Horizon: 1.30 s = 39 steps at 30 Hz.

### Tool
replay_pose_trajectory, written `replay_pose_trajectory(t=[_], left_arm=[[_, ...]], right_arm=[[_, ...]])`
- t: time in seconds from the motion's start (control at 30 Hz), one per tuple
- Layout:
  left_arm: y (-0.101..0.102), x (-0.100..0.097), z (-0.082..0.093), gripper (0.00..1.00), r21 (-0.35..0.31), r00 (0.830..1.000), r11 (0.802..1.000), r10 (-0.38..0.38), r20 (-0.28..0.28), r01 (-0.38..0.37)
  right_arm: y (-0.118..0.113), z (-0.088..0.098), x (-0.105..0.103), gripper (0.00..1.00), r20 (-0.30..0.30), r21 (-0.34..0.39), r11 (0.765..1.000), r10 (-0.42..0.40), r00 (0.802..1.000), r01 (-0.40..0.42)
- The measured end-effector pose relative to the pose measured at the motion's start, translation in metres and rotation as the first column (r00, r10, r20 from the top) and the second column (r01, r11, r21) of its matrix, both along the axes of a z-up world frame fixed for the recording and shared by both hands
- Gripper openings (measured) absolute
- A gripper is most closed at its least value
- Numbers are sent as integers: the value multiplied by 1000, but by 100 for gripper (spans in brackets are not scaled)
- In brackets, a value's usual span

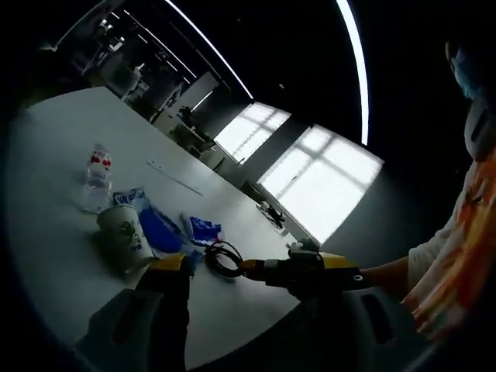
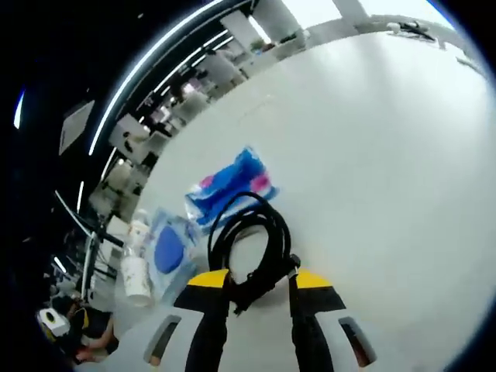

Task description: Arrange the tabletop items into an orderly group along one side of the table until the central work area is clear of visible clutter.

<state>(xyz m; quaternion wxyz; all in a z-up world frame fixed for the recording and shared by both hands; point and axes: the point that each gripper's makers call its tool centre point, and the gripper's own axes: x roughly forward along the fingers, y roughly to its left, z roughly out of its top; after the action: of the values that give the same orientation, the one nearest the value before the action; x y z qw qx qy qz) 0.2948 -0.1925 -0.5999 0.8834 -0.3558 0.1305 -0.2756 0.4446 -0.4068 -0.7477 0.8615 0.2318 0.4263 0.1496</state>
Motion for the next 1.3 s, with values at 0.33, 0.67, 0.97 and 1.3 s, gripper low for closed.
replay_pose_trajectory(t=[0.33, 0.67, 0.97, 1.3], left_arm=[[2, 1, -9, 69, 129, 1000, 992, -1, -6, 2], [35, 9, -21, 77, 385, 998, 922, 60, -20, -47], [64, 11, -31, 82, 512, 997, 857, 78, -28, -53], [92, 11, -36, 83, 571, 988, 811, 155, 4, -130]], right_arm=[[10, 20, -5, 49, 110, -96, 992, 95, 989, -85], [24, 42, -27, 67, 243, -228, 955, 246, 938, -191], [35, 60, -52, 70, 302, -277, 938, 290, 908, -207], [34, 61, -75, 67, 331, -388, 897, 348, 877, -209]])
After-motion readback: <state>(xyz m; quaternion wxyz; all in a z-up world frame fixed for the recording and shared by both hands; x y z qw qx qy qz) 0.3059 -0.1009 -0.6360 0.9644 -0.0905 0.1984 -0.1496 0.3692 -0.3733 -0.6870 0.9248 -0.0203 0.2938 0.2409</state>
